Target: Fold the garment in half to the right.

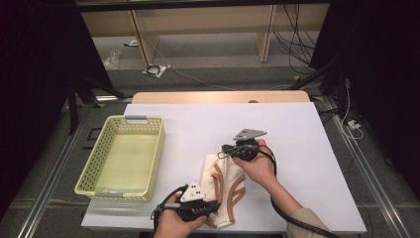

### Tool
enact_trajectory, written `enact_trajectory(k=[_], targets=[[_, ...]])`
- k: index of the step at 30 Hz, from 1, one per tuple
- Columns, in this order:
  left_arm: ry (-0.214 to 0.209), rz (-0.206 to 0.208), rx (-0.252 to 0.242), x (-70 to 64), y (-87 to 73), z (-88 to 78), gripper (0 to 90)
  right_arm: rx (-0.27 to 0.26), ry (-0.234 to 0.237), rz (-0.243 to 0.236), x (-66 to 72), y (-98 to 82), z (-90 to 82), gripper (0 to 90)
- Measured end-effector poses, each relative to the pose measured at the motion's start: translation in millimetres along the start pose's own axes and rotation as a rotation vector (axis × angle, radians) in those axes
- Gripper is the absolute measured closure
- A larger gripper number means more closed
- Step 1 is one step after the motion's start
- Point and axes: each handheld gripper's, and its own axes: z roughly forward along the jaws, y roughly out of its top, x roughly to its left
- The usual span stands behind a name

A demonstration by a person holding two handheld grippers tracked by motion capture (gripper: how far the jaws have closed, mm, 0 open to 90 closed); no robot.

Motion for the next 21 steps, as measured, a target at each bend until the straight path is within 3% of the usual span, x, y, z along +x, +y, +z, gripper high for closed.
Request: enact_trajectory(k=[21], targets=[[-0.007,0.006,0.001,-2.3,0.9,3.9,85.3,0.009,-0.001,0.0,-2.2,-2.2,-1.0,89.6]])
